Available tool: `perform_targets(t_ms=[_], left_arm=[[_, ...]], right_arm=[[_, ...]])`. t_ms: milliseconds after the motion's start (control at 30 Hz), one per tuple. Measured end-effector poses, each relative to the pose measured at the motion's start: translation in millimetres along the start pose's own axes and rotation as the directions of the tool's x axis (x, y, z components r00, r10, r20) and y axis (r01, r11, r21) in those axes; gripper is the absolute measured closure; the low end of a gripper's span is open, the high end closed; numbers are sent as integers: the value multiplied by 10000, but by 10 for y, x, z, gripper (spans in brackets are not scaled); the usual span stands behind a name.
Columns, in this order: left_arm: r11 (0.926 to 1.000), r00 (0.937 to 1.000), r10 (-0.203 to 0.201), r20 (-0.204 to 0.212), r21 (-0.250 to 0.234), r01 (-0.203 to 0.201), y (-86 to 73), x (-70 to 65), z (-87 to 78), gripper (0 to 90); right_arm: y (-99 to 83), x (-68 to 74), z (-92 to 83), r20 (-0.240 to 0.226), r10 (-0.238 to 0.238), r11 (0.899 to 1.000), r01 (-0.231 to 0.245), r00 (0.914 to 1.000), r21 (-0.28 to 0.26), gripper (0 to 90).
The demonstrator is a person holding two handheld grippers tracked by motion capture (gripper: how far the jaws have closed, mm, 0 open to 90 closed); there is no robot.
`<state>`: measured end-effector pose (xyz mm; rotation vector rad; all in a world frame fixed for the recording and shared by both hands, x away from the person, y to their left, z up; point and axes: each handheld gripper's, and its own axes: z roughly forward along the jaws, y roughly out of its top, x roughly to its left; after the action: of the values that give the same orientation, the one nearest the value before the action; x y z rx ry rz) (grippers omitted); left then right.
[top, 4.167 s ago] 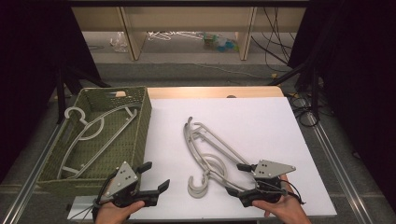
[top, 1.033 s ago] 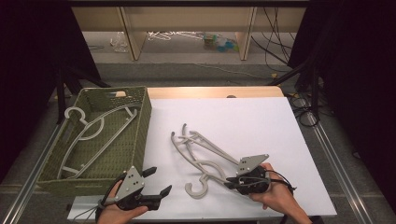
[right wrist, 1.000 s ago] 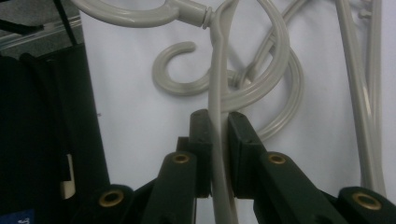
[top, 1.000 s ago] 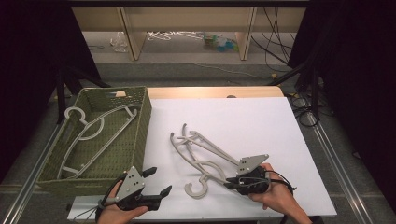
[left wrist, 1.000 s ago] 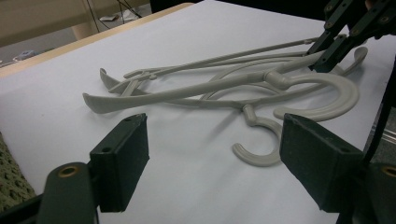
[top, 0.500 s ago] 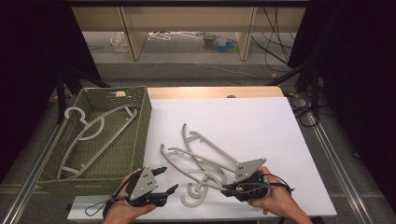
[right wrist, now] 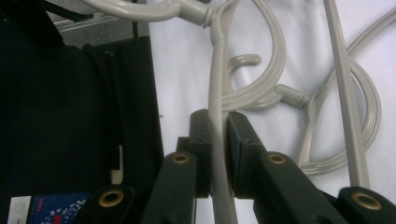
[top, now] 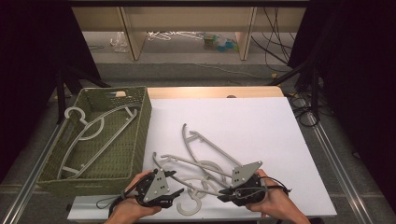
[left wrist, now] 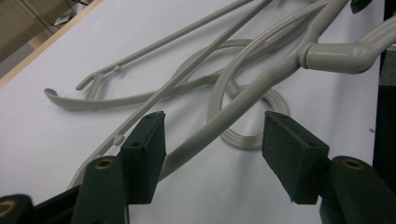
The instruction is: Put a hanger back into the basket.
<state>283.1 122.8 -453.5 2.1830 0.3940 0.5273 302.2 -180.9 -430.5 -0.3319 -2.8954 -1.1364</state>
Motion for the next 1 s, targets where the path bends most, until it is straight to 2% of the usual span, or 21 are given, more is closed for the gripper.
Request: perform_targets(t_ms=[33, 133, 267, 433, 600, 667, 767, 833, 867, 900, 967, 1000], left_arm=[[9996, 9997, 249, 18, 127, -250, 10, 10, 2, 406], [9984, 9987, 507, 86, 253, -509, 24, 35, 38, 429], [9975, 9973, 653, 336, 231, -661, 20, 45, 90, 468], [9958, 9952, 875, 438, 246, -886, 30, 49, 132, 518], [9910, 9892, 1273, 724, 316, -1299, 52, 43, 167, 579], [9874, 9856, 1489, 799, 424, -1526, 67, 44, 165, 597], [9767, 9750, 2029, 910, 516, -2081, 94, 30, 167, 630], [9665, 9655, 2426, 944, 627, -2490, 119, 10, 164, 650], [9589, 9591, 2682, 906, 706, -2748, 135, 3, 157, 662], [9574, 9572, 2720, 990, 722, -2795, 143, -7, 155, 672], [9490, 9481, 3001, 1047, 681, -3079, 161, -14, 140, 686], [9486, 9470, 3017, 1106, 650, -3098, 162, -19, 137, 693]], right_arm=[[1, 0, -1, -2, -18, 10000, 18, 10000, 0, 821], [4, 1, -3, -57, -63, 10000, 63, 10000, -5, 821], [13, 6, -10, -94, -117, 9999, 116, 9999, -81, 821], [18, 8, -10, -153, -142, 9999, 140, 9998, -101, 821], [18, 5, -19, -170, -144, 9998, 142, 9998, -122, 821], [17, 7, -18, -167, -140, 9999, 139, 9998, -102, 820], [18, 3, -20, -182, -165, 9998, 163, 9997, -116, 820], [11, 2, -24, -178, -170, 9998, 169, 9997, -81, 819], [9, -3, -27, -196, -222, 9997, 221, 9996, -54, 818], [7, -5, -28, -200, -203, 9998, 202, 9996, -60, 816], [-3, -15, -37, -192, -220, 9997, 218, 9996, -98, 813], [-7, -20, -44, -206, -169, 9998, 167, 9996, -122, 809]])
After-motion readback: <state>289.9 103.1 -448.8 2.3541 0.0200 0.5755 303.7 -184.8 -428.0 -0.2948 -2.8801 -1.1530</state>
